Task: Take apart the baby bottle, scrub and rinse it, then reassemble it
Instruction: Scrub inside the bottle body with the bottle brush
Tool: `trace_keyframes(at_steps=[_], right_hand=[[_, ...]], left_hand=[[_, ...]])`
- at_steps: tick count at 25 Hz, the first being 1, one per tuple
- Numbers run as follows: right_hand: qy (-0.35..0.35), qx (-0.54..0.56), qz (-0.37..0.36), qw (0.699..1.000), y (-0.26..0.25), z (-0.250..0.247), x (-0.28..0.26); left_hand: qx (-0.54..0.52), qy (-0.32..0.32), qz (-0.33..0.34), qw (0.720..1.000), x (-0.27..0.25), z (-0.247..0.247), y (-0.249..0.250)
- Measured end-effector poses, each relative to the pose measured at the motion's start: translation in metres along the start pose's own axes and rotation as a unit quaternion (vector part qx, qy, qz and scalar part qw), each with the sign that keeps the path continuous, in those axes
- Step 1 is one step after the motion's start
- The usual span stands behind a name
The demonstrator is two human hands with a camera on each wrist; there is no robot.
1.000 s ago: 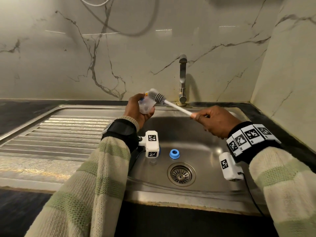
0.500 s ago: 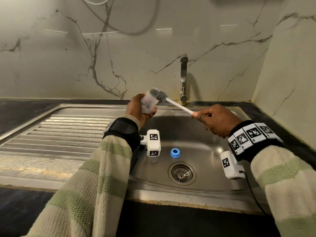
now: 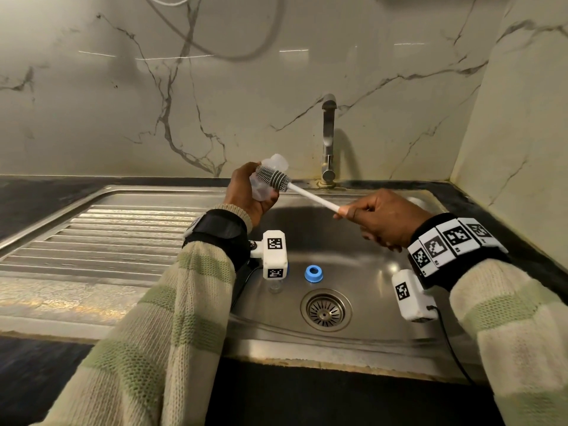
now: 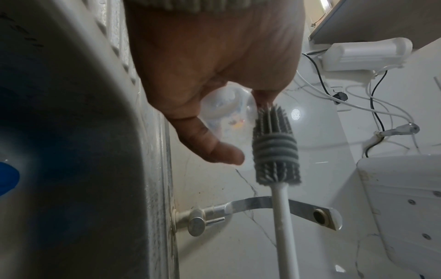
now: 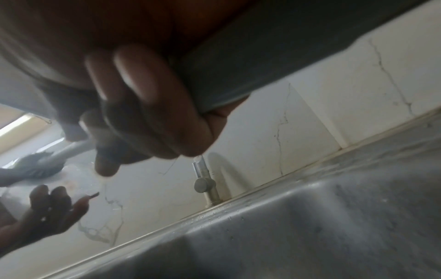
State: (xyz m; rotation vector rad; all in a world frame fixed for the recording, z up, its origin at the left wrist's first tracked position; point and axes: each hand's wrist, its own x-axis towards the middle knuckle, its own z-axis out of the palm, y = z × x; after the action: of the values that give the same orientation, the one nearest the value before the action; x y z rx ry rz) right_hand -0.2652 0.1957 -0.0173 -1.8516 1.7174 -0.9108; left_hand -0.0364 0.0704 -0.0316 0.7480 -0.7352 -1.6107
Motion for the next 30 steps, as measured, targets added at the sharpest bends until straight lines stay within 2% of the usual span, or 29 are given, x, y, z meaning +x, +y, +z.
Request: trace_keyframes(at_steps=[3, 6, 9, 11, 15, 18, 21, 24, 27, 30], right_hand=[[0.025, -0.002, -0.007, 1.0, 0.0012, -0.0011, 0.0007], [-0.016, 0.009, 0.0, 1.0, 0.0012, -0.0021, 0.0006], [0.013, -0.008, -0.003, 1.0, 0.0023, -0.0031, -0.0005], [-0.007, 0.003, -0.001, 1.0, 0.0024, -0.0025, 0.0002], [0.025, -0.001, -0.005, 1.0, 0.0044, -0.0023, 0.0019], [-0.013, 0.011, -0.004, 1.0, 0.0033, -0.0012, 0.0011], [0.042, 0.014, -0.005, 0.999, 0.0068, -0.0047, 0.0027], [-0.022, 0.039, 0.007, 0.999, 0.0057, -0.0042, 0.0009], [0.004, -0.001, -0.006, 1.0, 0.0048, -0.0016, 0.0011], [0.001, 0.009, -0.006, 1.0, 0.0038, -0.0021, 0.0026]], left_hand=[[0.01, 0.001, -0.002, 1.0, -0.0012, 0.0005, -0.0002], [0.005, 0.007, -0.004, 1.0, -0.0024, 0.0003, 0.0002], [0.002, 0.023, 0.0, 1.0, -0.003, 0.0001, 0.0012], [0.007, 0.028, 0.0, 1.0, -0.0026, 0.0002, 0.0008], [-0.006, 0.014, 0.001, 1.0, -0.0038, 0.0013, 0.0014], [-0.029, -0.019, -0.011, 0.999, -0.0074, -0.0001, 0.0017], [0.002, -0.027, -0.007, 1.0, -0.0068, 0.0007, 0.0019], [0.026, -0.002, 0.005, 1.0, -0.0042, -0.0004, 0.001], [0.022, 0.003, 0.005, 1.0, -0.0036, -0.0002, 0.0009], [0.016, 0.01, 0.0, 1.0, -0.004, 0.0, 0.0022]])
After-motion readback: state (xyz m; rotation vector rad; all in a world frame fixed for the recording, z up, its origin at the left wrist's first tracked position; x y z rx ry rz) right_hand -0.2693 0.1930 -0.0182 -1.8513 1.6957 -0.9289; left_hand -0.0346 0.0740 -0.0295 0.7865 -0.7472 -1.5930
